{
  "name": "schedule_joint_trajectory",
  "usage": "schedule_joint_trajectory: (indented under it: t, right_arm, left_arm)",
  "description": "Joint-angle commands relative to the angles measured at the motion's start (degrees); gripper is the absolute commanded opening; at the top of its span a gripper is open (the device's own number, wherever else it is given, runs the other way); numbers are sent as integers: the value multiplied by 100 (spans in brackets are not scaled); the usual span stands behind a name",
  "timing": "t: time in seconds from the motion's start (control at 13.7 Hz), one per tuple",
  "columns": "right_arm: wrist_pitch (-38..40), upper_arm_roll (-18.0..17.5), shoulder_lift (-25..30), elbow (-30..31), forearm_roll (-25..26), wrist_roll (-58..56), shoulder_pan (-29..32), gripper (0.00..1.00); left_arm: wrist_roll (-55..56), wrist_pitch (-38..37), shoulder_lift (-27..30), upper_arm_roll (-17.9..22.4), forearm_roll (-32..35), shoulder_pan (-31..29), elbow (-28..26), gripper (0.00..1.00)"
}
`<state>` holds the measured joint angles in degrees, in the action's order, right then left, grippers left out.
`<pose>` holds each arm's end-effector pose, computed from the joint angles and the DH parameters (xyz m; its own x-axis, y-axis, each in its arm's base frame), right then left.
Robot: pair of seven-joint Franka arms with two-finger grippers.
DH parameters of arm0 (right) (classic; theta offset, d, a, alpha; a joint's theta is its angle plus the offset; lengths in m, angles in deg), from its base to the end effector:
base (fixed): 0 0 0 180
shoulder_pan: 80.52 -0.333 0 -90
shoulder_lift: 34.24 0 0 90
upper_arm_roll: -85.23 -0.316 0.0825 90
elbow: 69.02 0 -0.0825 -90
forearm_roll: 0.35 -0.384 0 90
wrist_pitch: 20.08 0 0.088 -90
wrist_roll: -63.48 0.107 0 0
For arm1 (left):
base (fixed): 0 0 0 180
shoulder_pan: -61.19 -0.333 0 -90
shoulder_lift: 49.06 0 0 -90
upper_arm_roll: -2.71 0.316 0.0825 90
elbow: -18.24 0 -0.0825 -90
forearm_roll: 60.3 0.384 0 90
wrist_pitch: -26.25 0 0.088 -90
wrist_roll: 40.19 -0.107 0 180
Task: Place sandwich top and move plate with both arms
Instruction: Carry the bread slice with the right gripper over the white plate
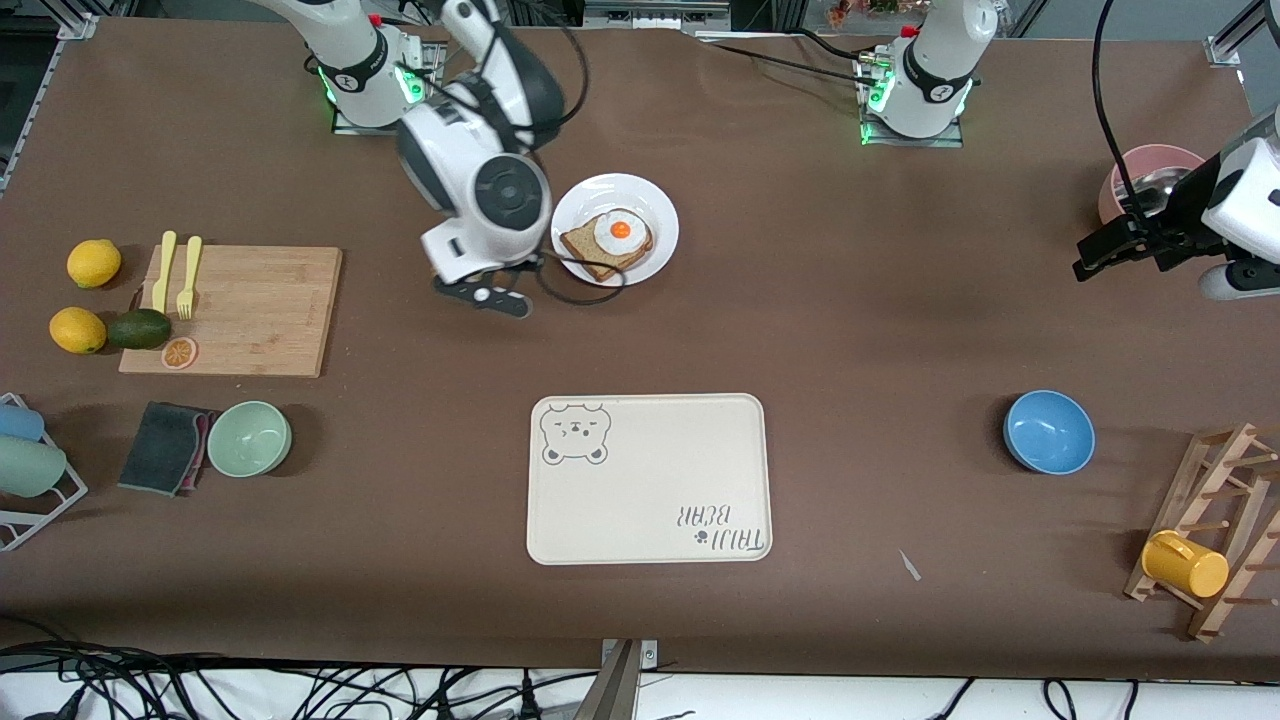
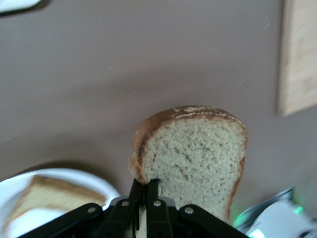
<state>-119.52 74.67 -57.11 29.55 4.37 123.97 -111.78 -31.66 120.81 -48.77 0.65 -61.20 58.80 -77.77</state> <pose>0.4662 0.3953 0.3335 0.9309 -0.3168 -0.1816 -0.2488 -0.9143 0.3195 0.5570 0.0016 0.5845 0.9876 0.1552 -0.0223 0.1555 -0.9878 0.0123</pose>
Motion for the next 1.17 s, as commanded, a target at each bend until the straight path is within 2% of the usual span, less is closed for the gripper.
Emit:
schedule_joint_trajectory:
  t: [0.0,0.29,0.73,1.1]
  right_arm:
    - [100,54,-569,-662,-331,752,-467,0]
    - [-557,54,-1087,-848,-340,1929,-1083,0]
    - [-673,63,-1290,-813,-340,2450,-1707,0]
    - [-761,72,-1493,-813,-42,2451,-1752,0]
  left_arm:
    - [-159,-78,-11,47,-174,-77,110,100]
    - [-475,-60,-11,48,-428,-358,110,100]
    - [-502,-69,-72,30,-402,-368,198,100]
    - [-441,-95,-90,-5,-297,-324,189,100]
